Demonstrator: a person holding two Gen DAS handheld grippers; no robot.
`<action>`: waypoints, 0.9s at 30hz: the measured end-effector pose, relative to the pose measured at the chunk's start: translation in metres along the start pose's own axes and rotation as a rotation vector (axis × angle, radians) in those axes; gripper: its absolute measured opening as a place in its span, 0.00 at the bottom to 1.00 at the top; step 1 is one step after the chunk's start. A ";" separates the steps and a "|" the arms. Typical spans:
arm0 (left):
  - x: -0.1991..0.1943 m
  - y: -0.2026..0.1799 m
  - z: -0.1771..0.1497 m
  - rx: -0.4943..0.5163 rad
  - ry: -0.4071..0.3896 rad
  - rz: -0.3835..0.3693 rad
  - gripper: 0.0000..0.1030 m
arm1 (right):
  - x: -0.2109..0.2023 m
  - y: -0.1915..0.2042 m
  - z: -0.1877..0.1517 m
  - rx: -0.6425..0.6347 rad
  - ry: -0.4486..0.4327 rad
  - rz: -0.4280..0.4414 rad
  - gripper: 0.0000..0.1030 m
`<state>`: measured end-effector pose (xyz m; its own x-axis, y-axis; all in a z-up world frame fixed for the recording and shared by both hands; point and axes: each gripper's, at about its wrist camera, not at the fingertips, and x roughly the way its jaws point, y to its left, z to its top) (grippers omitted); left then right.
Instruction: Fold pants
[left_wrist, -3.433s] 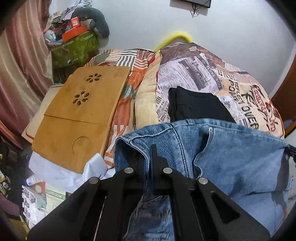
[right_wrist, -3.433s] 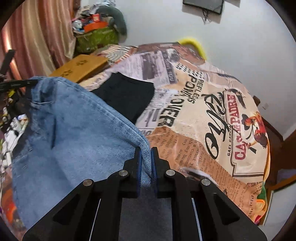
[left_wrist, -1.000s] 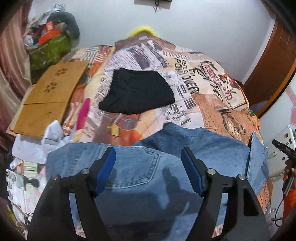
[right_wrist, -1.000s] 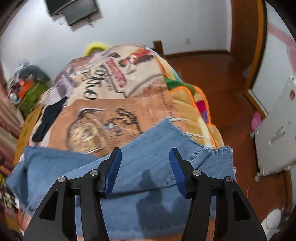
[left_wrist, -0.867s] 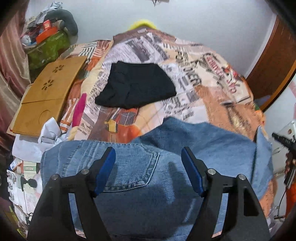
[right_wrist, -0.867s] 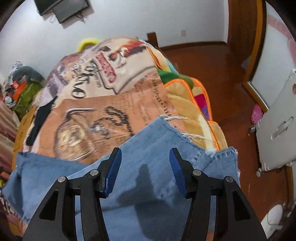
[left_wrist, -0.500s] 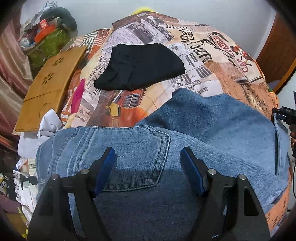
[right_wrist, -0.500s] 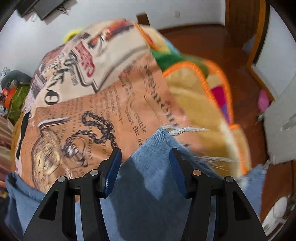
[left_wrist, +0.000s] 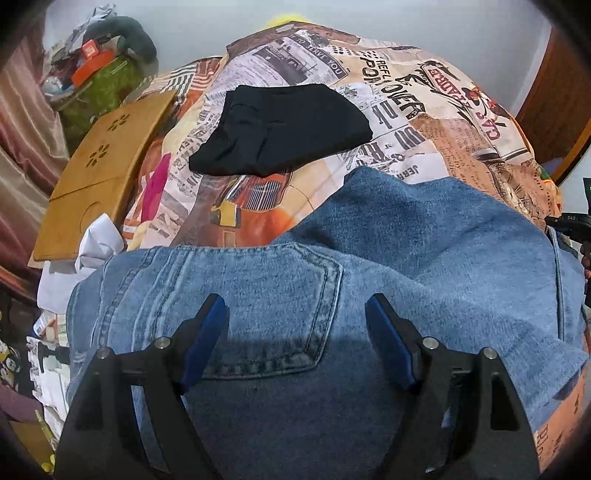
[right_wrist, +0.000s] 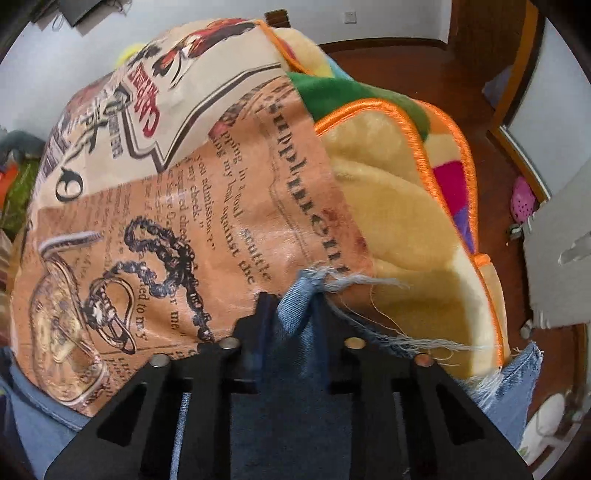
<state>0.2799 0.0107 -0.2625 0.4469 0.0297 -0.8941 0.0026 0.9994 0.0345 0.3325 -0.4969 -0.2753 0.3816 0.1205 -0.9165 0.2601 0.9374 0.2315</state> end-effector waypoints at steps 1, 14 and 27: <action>-0.002 0.001 -0.001 0.001 0.001 0.000 0.77 | -0.005 -0.002 0.000 0.007 -0.006 0.007 0.10; -0.020 -0.009 -0.020 0.024 0.027 -0.008 0.79 | -0.179 -0.020 -0.003 -0.056 -0.354 0.010 0.08; -0.035 -0.058 -0.050 0.167 0.006 0.045 0.79 | -0.185 -0.081 -0.075 0.016 -0.333 -0.031 0.06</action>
<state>0.2195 -0.0477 -0.2553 0.4450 0.0752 -0.8924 0.1312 0.9802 0.1480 0.1744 -0.5705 -0.1495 0.6412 -0.0241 -0.7670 0.2893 0.9333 0.2126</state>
